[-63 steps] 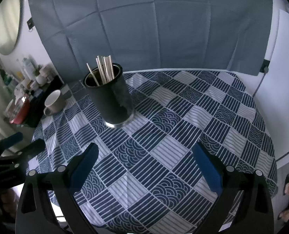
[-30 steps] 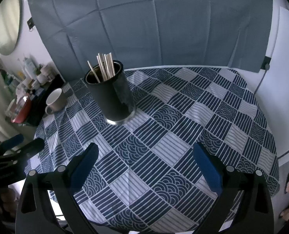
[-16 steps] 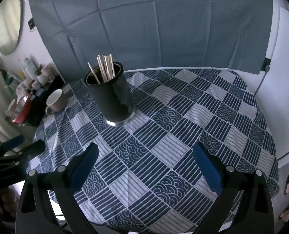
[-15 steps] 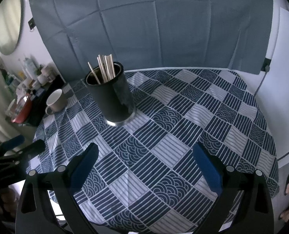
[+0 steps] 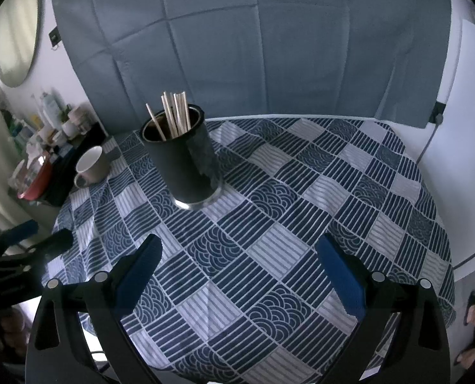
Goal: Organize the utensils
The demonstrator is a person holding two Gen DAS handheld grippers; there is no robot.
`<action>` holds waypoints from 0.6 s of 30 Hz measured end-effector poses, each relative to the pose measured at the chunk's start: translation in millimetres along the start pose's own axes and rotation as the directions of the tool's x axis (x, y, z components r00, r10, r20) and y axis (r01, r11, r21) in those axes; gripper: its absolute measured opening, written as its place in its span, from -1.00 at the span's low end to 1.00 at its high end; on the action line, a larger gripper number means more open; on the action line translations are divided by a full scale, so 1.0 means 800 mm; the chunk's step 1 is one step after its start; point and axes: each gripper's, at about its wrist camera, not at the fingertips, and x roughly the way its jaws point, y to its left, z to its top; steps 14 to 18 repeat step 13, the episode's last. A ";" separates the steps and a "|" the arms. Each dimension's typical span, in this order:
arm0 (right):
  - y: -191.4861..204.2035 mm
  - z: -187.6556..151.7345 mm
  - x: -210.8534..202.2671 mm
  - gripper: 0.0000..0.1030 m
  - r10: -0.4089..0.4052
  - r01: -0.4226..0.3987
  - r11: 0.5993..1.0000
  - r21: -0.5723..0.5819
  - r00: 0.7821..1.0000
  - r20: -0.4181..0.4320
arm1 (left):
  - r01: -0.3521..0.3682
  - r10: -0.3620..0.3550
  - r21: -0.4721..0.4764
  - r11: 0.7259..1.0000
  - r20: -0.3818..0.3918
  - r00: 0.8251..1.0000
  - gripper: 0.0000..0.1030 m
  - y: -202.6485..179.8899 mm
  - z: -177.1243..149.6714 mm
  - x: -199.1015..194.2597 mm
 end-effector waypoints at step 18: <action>0.000 0.003 0.003 0.81 -0.001 0.001 1.000 -0.006 1.000 0.003 | -0.012 0.012 0.008 1.000 0.029 1.000 0.88 -0.003 0.007 0.000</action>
